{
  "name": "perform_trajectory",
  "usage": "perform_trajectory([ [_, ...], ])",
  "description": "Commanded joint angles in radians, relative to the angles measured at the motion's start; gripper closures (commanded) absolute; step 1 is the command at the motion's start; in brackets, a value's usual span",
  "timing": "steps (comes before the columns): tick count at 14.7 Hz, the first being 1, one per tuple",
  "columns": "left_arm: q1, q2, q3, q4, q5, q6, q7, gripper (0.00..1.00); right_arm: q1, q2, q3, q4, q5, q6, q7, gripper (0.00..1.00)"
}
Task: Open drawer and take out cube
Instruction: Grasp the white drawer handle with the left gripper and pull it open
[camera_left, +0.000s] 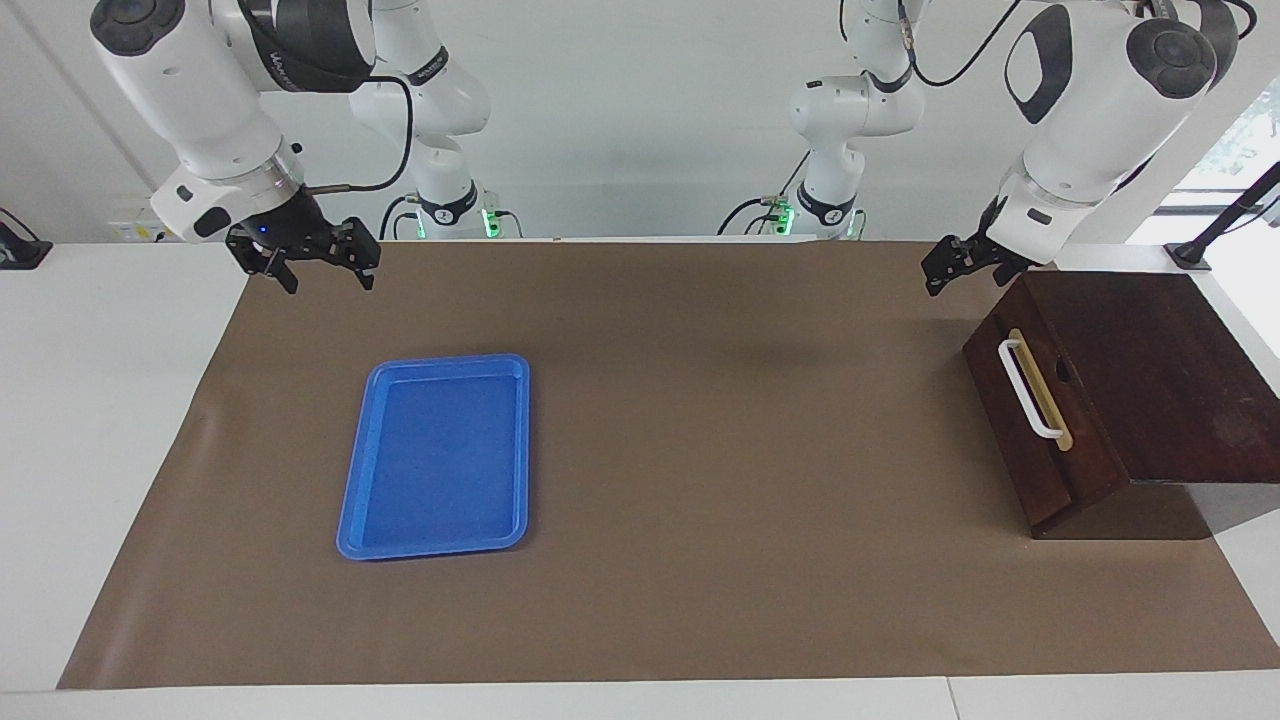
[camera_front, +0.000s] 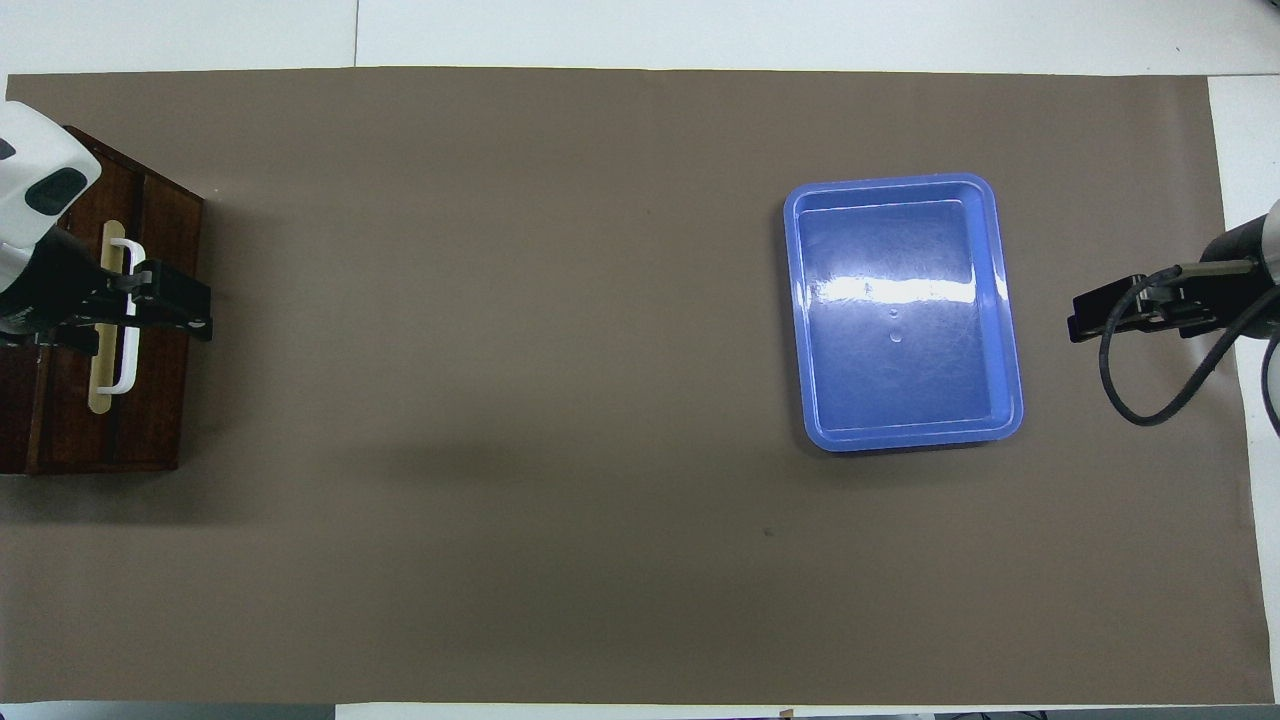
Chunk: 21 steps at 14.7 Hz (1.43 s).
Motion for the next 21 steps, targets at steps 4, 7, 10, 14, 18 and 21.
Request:
perform_trajectory([
  [4,0.009,-0.021,0.002,-0.030,-0.009,0.041,0.017,0.00,-0.021,-0.012,0.004,-0.007,0.040,0.024,-0.017,0.00],
  [7,0.009,-0.025,0.000,-0.048,-0.003,0.082,0.023,0.00,-0.021,-0.012,0.004,-0.007,0.037,0.021,-0.027,0.00],
  [10,0.002,-0.041,0.000,-0.098,0.023,0.156,0.029,0.00,-0.021,-0.014,0.006,-0.007,0.037,0.024,-0.030,0.00],
  [14,-0.023,-0.051,-0.006,-0.204,0.148,0.317,0.028,0.00,-0.020,-0.014,0.006,-0.007,0.039,0.025,-0.027,0.00],
  [18,-0.015,-0.017,-0.006,-0.304,0.309,0.496,0.055,0.00,-0.021,-0.012,0.006,-0.009,0.043,0.022,-0.014,0.00],
  [21,0.006,0.026,-0.006,-0.324,0.374,0.579,0.127,0.00,-0.020,-0.012,0.006,-0.007,0.042,0.025,-0.013,0.00],
])
